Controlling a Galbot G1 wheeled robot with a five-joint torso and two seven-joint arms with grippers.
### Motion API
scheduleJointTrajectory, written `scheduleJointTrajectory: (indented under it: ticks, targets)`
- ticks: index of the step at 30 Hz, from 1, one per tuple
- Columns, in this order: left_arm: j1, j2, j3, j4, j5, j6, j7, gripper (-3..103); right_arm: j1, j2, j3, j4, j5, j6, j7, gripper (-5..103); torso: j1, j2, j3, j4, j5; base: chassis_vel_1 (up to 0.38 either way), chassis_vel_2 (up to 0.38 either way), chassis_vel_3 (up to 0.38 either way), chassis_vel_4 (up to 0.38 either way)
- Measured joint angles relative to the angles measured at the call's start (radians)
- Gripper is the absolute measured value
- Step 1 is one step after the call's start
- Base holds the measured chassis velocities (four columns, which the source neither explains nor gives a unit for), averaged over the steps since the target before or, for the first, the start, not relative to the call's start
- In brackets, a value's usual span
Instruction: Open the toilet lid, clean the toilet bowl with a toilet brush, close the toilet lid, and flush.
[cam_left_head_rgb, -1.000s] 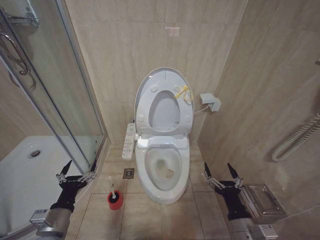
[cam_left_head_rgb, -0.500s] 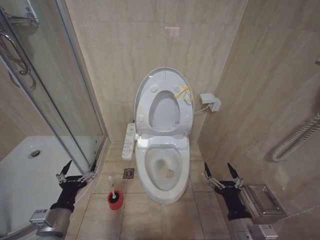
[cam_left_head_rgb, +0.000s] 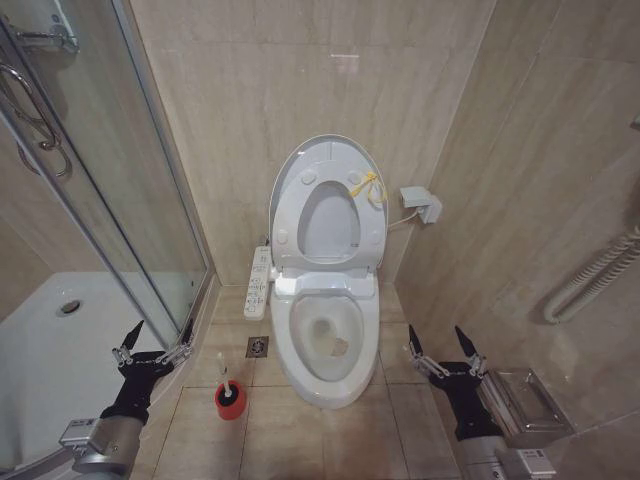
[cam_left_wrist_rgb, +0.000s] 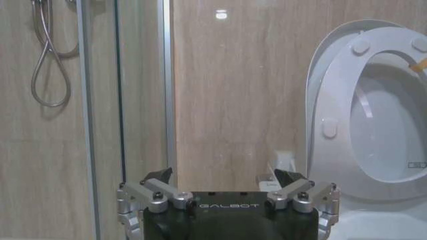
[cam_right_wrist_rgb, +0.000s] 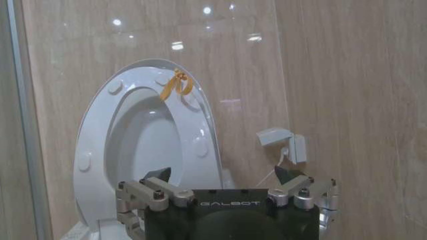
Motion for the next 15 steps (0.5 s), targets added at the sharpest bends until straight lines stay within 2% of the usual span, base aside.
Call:
scheduleJointTrajectory:
  ticks: [15]
  targets:
    - [0.000,0.000,0.000,0.000,0.000,0.000,0.000,100,0.000,0.000,0.000,0.000,0.000,0.000,0.000,100,0.000,0.000,0.000,0.0000,0.0000,0.000,0.000,0.000,0.000]
